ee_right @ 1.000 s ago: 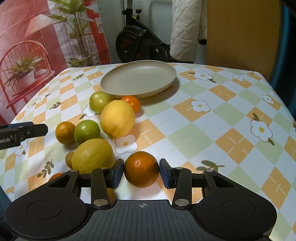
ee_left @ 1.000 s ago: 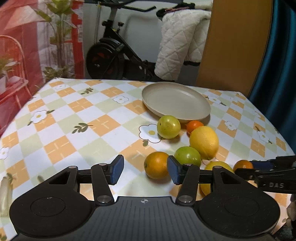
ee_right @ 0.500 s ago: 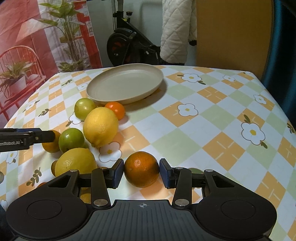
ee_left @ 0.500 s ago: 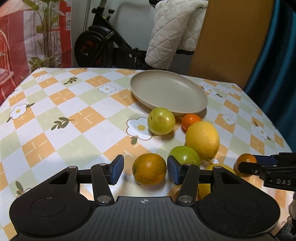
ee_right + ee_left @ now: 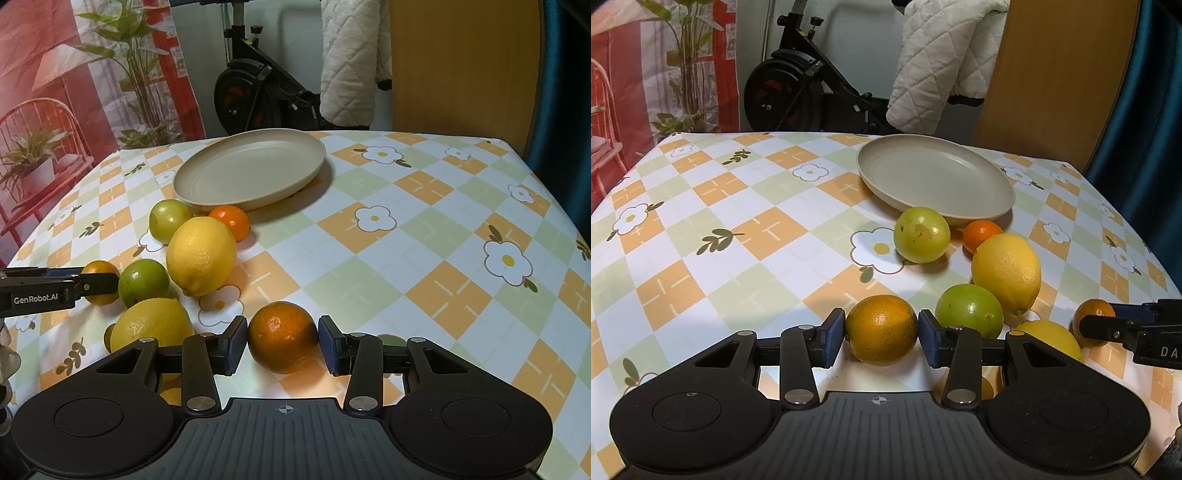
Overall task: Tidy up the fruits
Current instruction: 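Close the left gripper on the orange, then lift the orange with the left gripper and carry it over the plate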
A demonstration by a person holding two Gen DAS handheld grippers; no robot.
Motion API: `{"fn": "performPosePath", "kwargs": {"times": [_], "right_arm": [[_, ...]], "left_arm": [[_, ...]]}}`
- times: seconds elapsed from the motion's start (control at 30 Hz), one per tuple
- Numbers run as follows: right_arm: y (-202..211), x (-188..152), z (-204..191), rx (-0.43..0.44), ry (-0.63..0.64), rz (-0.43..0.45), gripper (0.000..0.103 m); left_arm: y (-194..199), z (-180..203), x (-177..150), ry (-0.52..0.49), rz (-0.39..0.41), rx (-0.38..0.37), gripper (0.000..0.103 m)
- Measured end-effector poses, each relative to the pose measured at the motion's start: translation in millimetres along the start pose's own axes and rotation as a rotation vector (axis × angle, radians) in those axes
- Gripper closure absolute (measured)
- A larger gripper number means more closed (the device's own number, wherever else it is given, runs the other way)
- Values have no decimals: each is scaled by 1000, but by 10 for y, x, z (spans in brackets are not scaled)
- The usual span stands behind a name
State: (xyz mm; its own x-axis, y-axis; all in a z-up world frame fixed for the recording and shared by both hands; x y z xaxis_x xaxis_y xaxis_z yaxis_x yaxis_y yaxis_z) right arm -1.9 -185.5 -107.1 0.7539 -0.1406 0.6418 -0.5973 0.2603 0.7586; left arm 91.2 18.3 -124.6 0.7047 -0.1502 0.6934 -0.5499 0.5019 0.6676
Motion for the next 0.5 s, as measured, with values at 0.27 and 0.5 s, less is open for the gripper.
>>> {"fn": "performPosePath", "kwargs": {"times": [0.27, 0.5], "right_arm": [[-12, -1, 15, 9, -13, 2, 64], [23, 22, -12, 19, 38, 14, 64]], "left_arm": [[80, 84, 54, -31, 12, 19, 57], [229, 214, 77, -57, 80, 3, 57]]}}
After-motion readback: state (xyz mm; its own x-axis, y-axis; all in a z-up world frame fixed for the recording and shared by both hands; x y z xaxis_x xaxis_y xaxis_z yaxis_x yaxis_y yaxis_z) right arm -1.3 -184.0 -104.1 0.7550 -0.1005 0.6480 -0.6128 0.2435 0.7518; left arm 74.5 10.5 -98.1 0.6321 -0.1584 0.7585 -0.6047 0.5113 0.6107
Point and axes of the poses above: each gripper's, at about its wrist camera, not at the fingertips, and y roughly against the way its jaws point, z to its right, x to its top, the point moved 1 cm from there along -y, roughly the way its jaws point, and after that the axes turned 14 degrees about -x, right-handed, at the moved point
